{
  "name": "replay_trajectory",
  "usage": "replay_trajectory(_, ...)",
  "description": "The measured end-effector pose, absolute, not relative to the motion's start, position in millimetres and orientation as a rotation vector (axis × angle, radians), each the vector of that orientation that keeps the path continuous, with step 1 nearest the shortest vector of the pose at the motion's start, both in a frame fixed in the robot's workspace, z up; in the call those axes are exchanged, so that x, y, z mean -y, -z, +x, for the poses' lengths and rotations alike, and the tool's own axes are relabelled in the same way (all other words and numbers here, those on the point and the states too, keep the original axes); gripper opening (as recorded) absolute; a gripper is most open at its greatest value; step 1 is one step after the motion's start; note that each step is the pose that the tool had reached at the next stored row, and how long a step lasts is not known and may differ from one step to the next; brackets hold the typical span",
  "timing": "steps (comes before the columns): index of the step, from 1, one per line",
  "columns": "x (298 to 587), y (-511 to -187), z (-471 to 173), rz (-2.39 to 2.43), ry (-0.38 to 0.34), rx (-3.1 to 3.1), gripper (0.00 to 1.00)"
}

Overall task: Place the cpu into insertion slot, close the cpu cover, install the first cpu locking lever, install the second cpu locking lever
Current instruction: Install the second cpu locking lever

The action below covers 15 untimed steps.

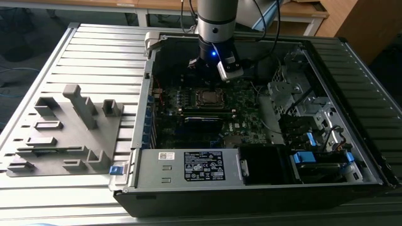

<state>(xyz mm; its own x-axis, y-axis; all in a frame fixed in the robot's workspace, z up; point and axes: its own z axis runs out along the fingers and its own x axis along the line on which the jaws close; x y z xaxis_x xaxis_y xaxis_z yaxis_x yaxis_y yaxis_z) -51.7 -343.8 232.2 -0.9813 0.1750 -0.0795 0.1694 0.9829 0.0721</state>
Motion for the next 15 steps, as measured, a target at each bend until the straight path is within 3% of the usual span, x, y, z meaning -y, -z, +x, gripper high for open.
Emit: replay_trajectory(15,343.8,-235.9,-51.7,0.265,-0.1,-3.043,0.11)
